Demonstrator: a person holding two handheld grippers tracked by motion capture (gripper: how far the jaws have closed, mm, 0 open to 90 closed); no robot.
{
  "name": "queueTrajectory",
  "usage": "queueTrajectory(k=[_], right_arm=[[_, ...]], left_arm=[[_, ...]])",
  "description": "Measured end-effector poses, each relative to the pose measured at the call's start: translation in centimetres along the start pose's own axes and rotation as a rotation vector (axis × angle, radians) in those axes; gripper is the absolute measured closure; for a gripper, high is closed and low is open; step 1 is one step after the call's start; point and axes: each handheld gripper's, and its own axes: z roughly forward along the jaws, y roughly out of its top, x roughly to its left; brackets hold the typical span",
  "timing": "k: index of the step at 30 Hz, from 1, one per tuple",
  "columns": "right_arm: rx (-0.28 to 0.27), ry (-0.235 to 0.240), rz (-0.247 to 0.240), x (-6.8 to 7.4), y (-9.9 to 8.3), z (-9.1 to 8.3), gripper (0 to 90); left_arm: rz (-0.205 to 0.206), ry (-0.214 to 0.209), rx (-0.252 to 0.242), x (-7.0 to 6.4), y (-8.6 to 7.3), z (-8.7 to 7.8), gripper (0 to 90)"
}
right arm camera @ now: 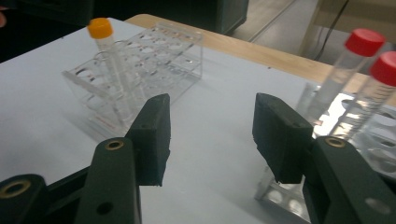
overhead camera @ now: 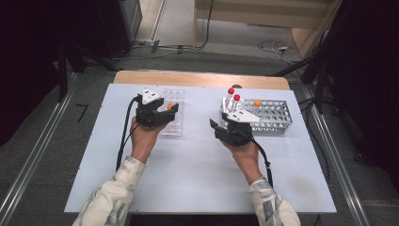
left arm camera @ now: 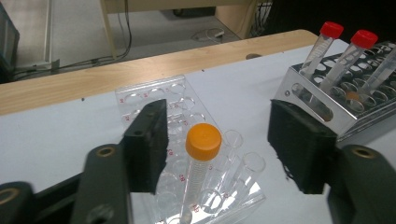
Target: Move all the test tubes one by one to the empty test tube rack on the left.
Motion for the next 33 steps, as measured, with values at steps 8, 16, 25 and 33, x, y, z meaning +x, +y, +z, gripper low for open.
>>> queueTrajectory(k=[8,16,25,33], right_arm=[[-0.021,-0.083,0.039,-3.4,-0.1,-2.1,44.6],[-0.034,-0.178,0.09,-7.0,-0.7,-4.2,44.6],[0.002,-0.26,0.139,-9.6,-1.6,-3.0,44.6],[0.026,-0.31,0.167,-10.8,-2.5,-0.2,54.0]], left_arm=[[-0.003,0.0,-0.001,-0.3,-0.1,-0.8,24.7],[-0.002,-0.003,0.007,-0.3,-0.2,-0.8,22.9],[-0.001,-0.006,0.011,-0.6,-0.3,-0.5,21.4],[0.001,-0.007,0.014,-0.4,-0.3,-0.8,21.0]])
